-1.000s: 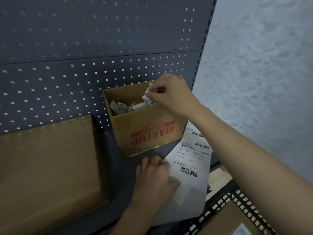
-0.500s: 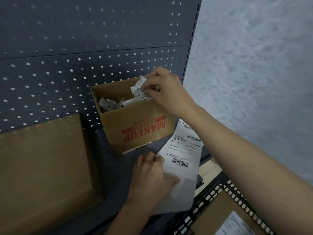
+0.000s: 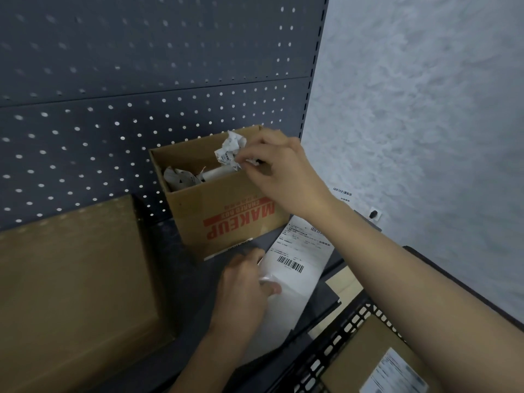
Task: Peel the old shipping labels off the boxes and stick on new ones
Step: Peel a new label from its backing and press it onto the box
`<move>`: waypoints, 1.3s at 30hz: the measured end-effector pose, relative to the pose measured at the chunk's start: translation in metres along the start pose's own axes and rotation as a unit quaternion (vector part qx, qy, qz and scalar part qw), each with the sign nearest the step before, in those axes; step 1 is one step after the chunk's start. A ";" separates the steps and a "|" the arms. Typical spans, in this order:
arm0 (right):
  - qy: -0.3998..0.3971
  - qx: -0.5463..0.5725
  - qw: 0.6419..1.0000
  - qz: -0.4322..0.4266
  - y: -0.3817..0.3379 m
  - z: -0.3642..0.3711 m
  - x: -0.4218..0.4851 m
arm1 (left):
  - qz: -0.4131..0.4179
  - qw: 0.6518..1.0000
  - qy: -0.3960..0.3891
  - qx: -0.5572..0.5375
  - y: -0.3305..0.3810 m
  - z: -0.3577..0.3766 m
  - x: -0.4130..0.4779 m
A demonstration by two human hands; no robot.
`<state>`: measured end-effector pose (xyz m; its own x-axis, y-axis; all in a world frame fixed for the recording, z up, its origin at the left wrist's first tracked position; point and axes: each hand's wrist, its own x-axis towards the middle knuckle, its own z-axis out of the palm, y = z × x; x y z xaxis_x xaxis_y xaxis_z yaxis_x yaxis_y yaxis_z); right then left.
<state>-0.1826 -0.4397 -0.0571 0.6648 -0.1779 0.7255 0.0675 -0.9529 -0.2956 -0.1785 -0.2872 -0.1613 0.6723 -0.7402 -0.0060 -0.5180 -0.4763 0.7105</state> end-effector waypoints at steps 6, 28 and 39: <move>-0.010 -0.015 0.999 -0.049 -0.006 -0.004 -0.020 | -0.055 0.992 -0.037 -0.105 0.000 -0.014 0.004; -0.175 0.014 0.975 0.140 -0.023 -0.027 -0.121 | -0.030 0.922 -0.103 -0.372 0.006 -0.026 -0.012; -0.162 0.031 0.972 0.169 -0.032 -0.038 -0.130 | 0.012 0.922 -0.057 -0.382 0.005 -0.018 -0.014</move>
<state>-0.2993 -0.3953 -0.1185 0.8558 -0.3810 0.3499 -0.1563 -0.8352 -0.5272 -0.1813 -0.2711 -0.1448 0.5835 -0.8117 -0.0270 0.0217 -0.0177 0.9996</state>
